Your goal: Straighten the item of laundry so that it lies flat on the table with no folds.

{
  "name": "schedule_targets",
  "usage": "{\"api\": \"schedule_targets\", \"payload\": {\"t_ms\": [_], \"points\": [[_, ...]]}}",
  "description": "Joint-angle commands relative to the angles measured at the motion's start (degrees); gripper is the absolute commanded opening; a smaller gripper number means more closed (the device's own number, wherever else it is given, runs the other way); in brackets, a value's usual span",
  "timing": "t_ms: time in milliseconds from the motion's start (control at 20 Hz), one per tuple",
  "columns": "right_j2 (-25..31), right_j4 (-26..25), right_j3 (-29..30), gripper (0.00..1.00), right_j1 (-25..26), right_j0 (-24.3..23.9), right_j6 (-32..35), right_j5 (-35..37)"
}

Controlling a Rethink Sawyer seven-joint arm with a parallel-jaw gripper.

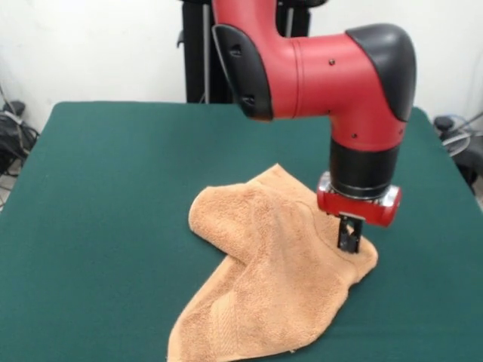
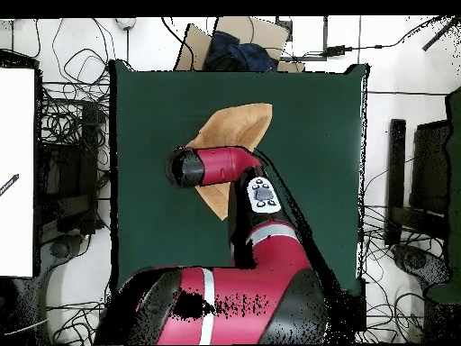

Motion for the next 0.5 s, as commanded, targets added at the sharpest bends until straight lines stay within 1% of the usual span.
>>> {"api": "schedule_targets", "payload": {"t_ms": [50,150,300,500], "points": [[2.98,-1.92,-0.03,0.00,2.74,-1.01,-1.67,-0.90],[2.73,-1.65,-0.61,0.00,2.93,-0.15,-0.96,-0.67],[1.48,-0.89,-1.05,0.00,2.54,2.63,1.58,-0.29],[-1.06,1.50,-0.99,0.00,0.99,8.06,7.37,1.10]]}}
